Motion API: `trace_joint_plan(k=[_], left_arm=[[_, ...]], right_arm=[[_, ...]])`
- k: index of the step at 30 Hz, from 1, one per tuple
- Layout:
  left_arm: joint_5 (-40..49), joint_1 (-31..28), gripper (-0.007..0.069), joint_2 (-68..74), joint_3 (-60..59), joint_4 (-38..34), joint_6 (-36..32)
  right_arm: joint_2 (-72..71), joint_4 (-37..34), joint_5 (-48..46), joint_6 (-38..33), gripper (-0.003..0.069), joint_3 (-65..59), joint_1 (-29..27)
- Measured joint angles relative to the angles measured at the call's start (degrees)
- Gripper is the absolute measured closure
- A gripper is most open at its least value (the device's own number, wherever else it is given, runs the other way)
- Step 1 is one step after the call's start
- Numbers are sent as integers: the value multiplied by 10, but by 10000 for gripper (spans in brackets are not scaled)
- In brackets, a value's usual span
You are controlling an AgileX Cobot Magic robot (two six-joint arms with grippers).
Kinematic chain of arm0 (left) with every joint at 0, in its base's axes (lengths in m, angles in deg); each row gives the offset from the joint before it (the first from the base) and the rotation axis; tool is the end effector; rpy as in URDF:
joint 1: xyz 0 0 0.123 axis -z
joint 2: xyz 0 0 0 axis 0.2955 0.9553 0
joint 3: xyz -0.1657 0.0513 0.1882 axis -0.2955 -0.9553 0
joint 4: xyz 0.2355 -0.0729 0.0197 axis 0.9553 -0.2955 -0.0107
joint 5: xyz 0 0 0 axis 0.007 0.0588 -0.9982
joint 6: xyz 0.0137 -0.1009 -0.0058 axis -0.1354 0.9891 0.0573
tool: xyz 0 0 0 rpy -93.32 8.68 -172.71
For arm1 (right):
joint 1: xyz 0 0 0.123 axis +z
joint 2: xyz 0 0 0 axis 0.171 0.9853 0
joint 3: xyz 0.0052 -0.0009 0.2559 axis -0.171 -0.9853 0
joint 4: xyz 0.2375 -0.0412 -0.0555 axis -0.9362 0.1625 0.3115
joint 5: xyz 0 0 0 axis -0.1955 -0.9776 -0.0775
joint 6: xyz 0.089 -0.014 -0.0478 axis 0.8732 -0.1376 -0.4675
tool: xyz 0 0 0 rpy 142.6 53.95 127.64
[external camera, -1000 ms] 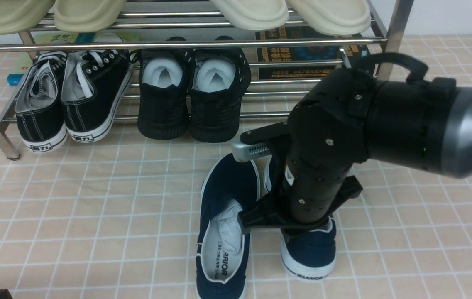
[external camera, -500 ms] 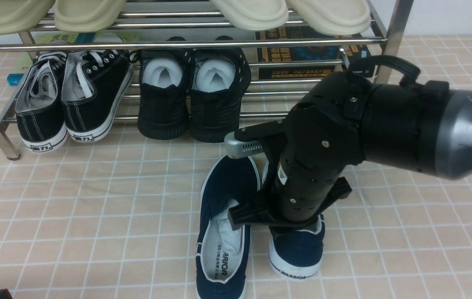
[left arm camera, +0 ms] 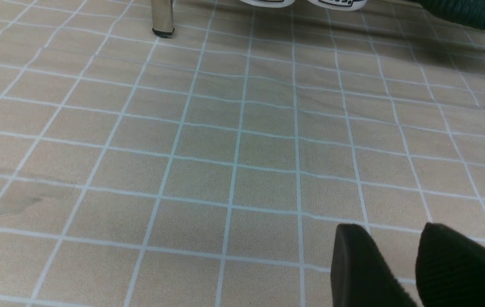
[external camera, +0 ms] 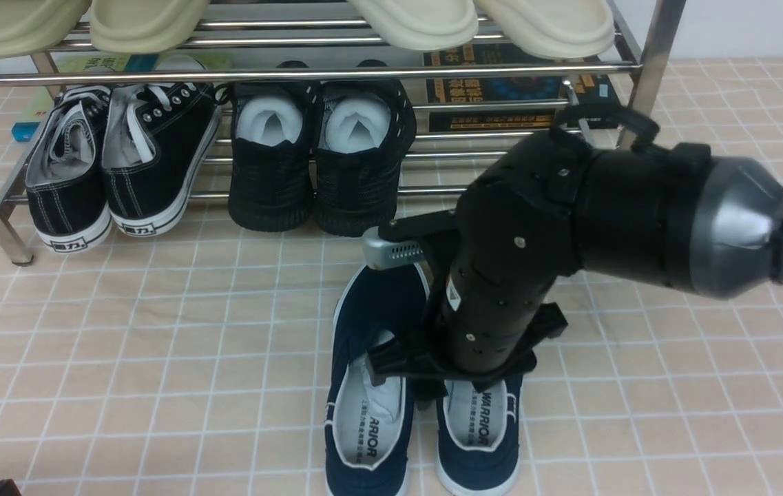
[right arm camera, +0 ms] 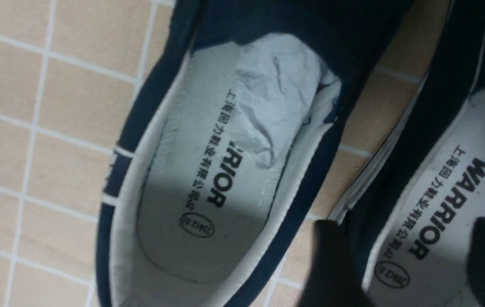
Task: Take the shoes off the shelf from the light coffee tablecloth by hand.
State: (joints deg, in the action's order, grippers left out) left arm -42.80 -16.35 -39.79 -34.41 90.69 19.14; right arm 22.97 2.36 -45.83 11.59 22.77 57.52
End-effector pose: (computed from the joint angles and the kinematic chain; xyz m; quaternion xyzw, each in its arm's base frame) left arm 0.0871 0.0014 0.1687 -0.0551 0.8041 -0.0327 0.5911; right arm 0.2491 0.2786 0.2022 -0.1396 0.9801 0.1020 0.0971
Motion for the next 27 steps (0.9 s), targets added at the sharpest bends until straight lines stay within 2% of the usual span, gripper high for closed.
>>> trace_joint_plan(k=[3, 6, 9, 11, 12, 14, 18, 23, 27], left_arm=[[0, 0, 384, 0, 0, 0, 0], [0, 0, 384, 0, 0, 0, 0], [0, 0, 384, 0, 0, 0, 0], [0, 0, 384, 0, 0, 0, 0], [0, 0, 384, 0, 0, 0, 0], [0, 0, 384, 0, 0, 0, 0], [0, 0, 384, 0, 0, 0, 0], [0, 0, 384, 0, 0, 0, 0], [0, 0, 384, 0, 0, 0, 0]], right_arm=[[-18, -1, -44, -45, 158, 35, 0], [-42, 2, -98, -91, 176, 75, 0], [-75, 23, -137, -136, 261, 106, 0], [-109, 53, -145, -162, 362, 112, 0], [-112, 55, -145, -162, 372, 112, 0], [-169, 81, -149, -169, 514, 95, 0], [-276, 91, -155, -172, 667, 52, 0], [-432, 92, -155, -172, 676, -51, 0], [-561, 93, -76, -172, 676, -182, 0]])
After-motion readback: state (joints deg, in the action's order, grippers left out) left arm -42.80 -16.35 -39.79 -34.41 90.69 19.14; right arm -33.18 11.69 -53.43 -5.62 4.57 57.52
